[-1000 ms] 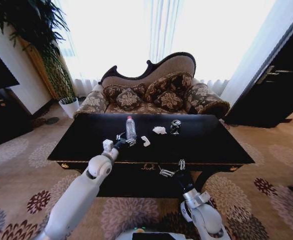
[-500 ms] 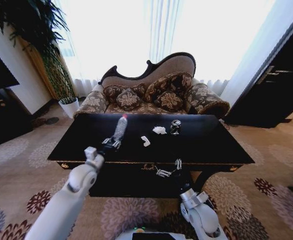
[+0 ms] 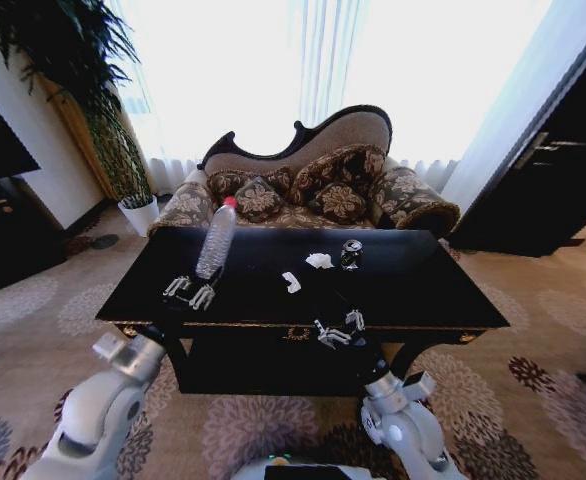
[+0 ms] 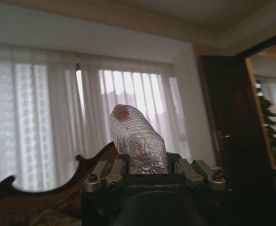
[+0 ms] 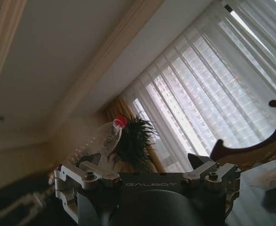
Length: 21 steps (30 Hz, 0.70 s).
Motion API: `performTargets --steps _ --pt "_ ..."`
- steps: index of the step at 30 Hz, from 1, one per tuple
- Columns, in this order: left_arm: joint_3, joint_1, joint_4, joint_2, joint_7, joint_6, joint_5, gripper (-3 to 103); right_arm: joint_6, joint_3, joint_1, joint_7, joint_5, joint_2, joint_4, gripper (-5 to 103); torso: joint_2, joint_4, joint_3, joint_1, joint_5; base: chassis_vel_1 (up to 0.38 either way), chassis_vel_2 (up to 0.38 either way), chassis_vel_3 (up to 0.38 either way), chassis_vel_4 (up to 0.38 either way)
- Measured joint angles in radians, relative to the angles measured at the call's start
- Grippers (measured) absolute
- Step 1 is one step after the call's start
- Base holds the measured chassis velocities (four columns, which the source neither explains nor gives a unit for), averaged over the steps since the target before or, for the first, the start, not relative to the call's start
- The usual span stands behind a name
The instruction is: Move to the front of the table and place the trash on the table into the trash bin.
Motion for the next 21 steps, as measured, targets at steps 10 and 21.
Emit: performTargets --steps 10,21 --pt "-0.029 0.047 0.000 0.018 0.109 -0.128 0.272 39 -0.062 -0.101 -0.019 -0.012 0.192 0.015 0.079 100 0.000 -0.0001 0.000 0.000 -0.0001 0.000 0.000 0.000 0.000" --pt "-0.099 0.076 -0.055 0.044 0.161 -0.183 0.237 39 -0.077 -0.103 -0.001 -0.013 0.166 -0.001 0.035 100 0.000 -0.0001 0.000 0.000 0.0001 0.000 0.000 0.000 0.000"
